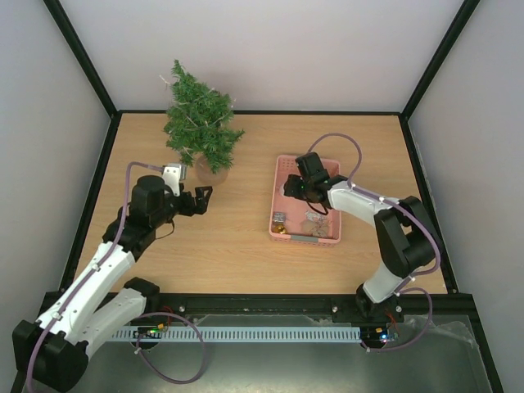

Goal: Decorate the small christmas tree
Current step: Pick up the decoration item from the storage box.

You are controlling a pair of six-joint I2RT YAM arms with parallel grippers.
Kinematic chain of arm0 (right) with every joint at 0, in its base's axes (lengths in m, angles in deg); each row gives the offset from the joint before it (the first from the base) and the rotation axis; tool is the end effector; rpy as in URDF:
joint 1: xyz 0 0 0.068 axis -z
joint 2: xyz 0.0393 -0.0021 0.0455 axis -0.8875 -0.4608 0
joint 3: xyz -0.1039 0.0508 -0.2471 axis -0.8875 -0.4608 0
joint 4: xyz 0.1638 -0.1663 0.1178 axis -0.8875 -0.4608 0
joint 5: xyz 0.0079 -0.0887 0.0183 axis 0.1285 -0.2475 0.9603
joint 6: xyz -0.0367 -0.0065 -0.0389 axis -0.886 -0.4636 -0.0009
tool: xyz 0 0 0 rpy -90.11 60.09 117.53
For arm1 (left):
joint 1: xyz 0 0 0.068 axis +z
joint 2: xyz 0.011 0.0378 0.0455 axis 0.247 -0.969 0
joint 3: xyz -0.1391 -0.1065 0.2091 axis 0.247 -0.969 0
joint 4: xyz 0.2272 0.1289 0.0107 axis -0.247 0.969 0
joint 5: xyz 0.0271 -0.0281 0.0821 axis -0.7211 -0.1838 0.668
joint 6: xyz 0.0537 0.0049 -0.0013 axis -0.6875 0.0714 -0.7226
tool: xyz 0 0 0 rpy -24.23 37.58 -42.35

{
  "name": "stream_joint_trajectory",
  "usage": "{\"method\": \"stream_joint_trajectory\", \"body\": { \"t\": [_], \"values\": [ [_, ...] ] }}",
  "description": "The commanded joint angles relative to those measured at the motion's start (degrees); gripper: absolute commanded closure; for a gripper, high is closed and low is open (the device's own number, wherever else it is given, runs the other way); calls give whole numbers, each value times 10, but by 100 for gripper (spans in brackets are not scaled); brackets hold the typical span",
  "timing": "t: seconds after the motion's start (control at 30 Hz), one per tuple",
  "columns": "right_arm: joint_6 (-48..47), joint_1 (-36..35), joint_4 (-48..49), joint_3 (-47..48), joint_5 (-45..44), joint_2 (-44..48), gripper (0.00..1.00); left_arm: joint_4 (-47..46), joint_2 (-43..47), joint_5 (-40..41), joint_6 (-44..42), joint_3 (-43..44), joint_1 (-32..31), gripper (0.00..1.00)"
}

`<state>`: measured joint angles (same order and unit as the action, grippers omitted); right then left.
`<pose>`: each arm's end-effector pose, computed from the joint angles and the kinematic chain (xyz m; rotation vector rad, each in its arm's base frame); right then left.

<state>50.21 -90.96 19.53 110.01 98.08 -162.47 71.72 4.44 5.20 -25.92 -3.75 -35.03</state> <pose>0.2923 0.1639 0.1895 0.1107 2.5331 0.6615 0.1810 -0.0743 0.2806 0.1647 2.0052 -0.5746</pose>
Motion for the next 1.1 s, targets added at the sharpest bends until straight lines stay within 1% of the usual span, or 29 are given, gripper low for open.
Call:
{"method": "stream_joint_trajectory", "body": {
  "t": [0.0, 0.2, 0.53, 0.8, 1.07],
  "values": [
    [1, 2, 3, 33, 13, -25, 40, 3, 18, 8, -12, 7, -2, 1],
    [-18, 2, -12, 57, 10, -54, 42, -3, 15, -12, -17, 7, -2, 1],
    [-25, 2, -15, 58, 9, -90, 42, -7, 31, -14, -13, 0, -2, 1],
    [-39, 2, -4, 57, 12, -103, 49, -7, 38, -15, -15, 0, -2, 1],
    [-58, 2, -21, 63, -27, -111, 48, -6, 37, -15, -17, 0, -2, 1]
  ]
}}
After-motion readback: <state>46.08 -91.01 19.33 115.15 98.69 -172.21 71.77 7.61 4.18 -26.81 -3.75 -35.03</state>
